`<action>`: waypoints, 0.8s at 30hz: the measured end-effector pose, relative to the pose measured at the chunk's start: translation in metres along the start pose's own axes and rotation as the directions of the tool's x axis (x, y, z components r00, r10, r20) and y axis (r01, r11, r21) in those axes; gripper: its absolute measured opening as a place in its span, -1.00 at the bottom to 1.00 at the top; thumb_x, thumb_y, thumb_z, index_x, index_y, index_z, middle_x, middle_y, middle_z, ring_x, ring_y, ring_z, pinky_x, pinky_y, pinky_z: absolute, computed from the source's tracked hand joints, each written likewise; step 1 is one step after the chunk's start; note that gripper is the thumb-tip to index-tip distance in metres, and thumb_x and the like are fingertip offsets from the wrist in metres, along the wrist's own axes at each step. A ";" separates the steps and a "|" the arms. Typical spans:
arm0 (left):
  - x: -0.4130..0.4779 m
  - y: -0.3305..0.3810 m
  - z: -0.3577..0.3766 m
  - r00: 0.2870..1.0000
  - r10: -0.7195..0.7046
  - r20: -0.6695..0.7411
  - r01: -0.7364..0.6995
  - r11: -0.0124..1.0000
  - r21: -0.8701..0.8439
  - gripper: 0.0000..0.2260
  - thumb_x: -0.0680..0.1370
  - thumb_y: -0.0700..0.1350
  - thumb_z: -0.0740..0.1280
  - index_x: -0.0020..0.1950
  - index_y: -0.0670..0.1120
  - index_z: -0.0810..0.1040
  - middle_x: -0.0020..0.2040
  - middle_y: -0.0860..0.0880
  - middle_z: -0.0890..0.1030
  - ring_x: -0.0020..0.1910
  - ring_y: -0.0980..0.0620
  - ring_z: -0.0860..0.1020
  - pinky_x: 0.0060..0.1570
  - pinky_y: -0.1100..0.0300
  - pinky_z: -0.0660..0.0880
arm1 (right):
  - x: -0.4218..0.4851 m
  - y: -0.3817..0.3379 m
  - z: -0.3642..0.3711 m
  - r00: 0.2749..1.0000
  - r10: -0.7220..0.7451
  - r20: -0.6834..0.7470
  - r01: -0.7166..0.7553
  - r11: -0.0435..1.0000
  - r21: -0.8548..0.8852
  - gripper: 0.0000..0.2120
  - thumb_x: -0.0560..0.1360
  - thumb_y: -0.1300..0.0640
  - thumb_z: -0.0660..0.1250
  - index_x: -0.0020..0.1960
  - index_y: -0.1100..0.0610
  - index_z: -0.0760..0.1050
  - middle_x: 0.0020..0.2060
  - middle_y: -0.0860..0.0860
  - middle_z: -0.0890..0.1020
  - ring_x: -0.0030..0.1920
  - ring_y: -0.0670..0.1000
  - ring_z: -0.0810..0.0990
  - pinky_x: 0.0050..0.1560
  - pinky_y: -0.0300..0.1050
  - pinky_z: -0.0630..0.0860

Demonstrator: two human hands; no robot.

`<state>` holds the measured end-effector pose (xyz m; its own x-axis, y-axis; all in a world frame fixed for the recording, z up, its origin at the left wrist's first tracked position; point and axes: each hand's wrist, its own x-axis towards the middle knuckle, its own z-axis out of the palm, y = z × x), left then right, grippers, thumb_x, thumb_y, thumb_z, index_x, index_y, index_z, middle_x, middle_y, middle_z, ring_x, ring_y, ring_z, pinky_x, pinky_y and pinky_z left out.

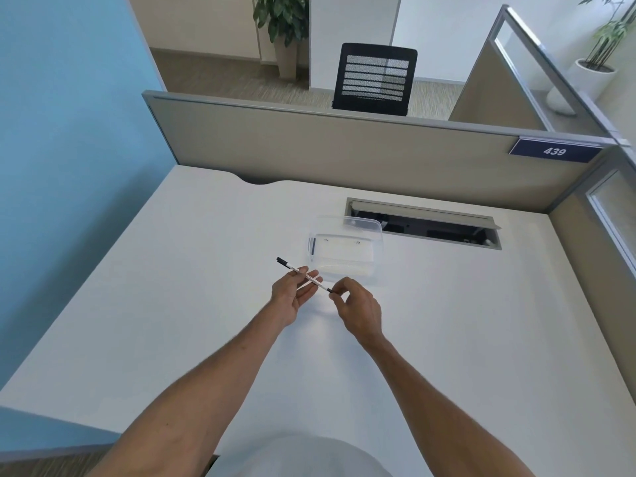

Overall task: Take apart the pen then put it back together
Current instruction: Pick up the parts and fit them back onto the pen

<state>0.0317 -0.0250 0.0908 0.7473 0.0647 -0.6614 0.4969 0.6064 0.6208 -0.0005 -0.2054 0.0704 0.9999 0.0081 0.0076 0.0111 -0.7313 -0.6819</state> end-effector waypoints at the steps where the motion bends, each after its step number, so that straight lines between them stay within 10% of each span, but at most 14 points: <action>1: 0.000 0.000 0.000 1.000 -0.004 0.011 0.004 1.000 0.003 -0.92 0.70 -0.21 0.39 0.16 -0.18 0.65 0.24 -0.22 0.76 0.22 -0.24 0.74 0.06 0.07 0.73 | 0.000 0.000 -0.001 1.000 0.010 -0.001 -0.010 1.000 0.021 -0.88 0.63 -0.01 0.45 0.02 -0.13 0.51 -0.03 -0.28 0.69 -0.25 -0.13 0.60 -0.26 -0.15 0.41; 5: 0.000 0.005 -0.004 0.998 -0.032 0.057 0.031 0.999 0.030 -0.84 0.64 -0.21 0.47 0.21 -0.21 0.70 0.25 -0.21 0.76 0.20 -0.19 0.75 0.16 0.04 0.72 | 0.002 0.001 -0.005 0.993 0.122 0.002 -0.118 0.958 0.262 -0.91 0.60 0.03 0.47 -0.02 -0.08 0.57 -0.06 -0.24 0.72 -0.24 -0.04 0.65 -0.18 -0.05 0.56; 10: -0.006 0.007 -0.003 0.981 -0.097 0.166 0.087 0.994 0.070 -0.78 0.61 -0.19 0.50 0.23 -0.21 0.73 0.30 -0.21 0.74 0.21 -0.17 0.76 0.28 0.01 0.67 | 0.006 0.001 -0.021 0.951 0.301 0.077 -0.260 0.637 0.725 -0.87 0.61 0.14 0.47 0.05 0.20 0.61 0.00 0.08 0.79 -0.03 0.29 0.76 -0.10 -0.02 0.56; 24: -0.012 0.000 0.006 0.938 -0.221 0.268 0.140 0.947 0.288 -0.60 0.63 -0.03 0.48 0.37 -0.26 0.66 0.33 -0.25 0.71 0.28 -0.22 0.72 0.33 -0.03 0.64 | 0.013 0.020 -0.038 0.827 0.538 0.161 -0.350 0.268 0.898 -0.97 0.65 0.18 0.39 0.05 0.14 0.58 0.05 0.15 0.82 -0.11 0.09 0.79 -0.03 0.01 0.58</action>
<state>0.0258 -0.0307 0.1014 0.7095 -0.2858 -0.6441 0.7027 0.3552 0.6165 0.0122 -0.2453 0.0846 0.8332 -0.2769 -0.4787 -0.3465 0.4133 -0.8421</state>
